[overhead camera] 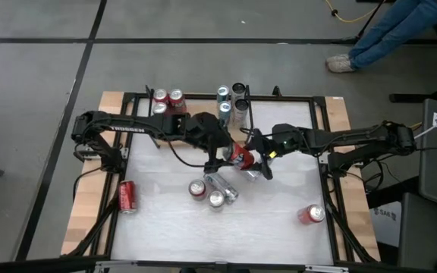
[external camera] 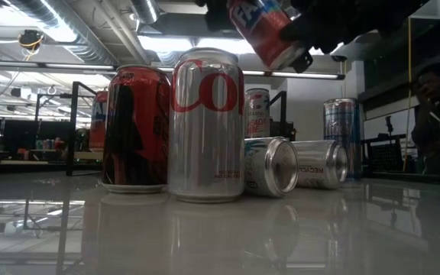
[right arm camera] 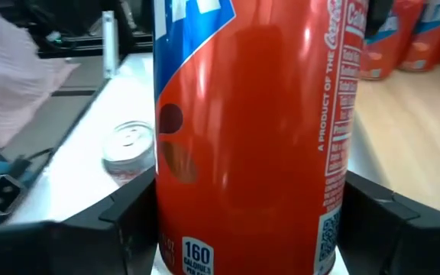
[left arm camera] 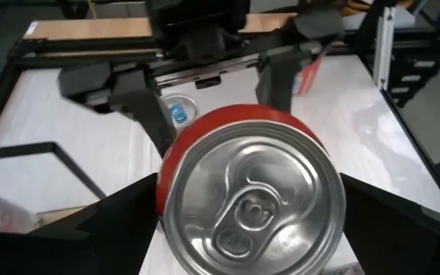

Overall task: Place canned beverage on shelf
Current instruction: Put the red soda can on the shelf aligned with the other red soda can

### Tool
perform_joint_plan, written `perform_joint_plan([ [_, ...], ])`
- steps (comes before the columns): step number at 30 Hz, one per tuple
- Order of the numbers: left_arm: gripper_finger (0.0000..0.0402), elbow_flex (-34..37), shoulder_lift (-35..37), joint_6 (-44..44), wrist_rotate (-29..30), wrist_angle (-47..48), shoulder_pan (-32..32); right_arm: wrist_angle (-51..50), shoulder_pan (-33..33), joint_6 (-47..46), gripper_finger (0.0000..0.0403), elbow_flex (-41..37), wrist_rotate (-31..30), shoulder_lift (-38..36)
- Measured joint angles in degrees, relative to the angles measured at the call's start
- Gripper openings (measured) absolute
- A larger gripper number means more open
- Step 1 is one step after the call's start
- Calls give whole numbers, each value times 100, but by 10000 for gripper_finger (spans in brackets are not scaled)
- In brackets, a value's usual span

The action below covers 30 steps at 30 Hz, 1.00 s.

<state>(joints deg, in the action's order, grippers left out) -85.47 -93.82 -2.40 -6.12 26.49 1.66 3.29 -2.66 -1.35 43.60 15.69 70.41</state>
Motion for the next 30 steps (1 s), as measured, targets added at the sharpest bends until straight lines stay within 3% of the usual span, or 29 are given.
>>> perform_joint_plan([
  [6, 364, 0, -2, -119, 12, -14, -130, 10, 4, -168, 291, 0, 340, 0],
  [14, 362, 0, -4, -93, 15, -36, -136, 9, 4, -180, 291, 1, 350, 0],
  [30, 289, 0, -4, -117, 27, -49, -136, 5, 7, -163, 308, 3, 371, 0],
])
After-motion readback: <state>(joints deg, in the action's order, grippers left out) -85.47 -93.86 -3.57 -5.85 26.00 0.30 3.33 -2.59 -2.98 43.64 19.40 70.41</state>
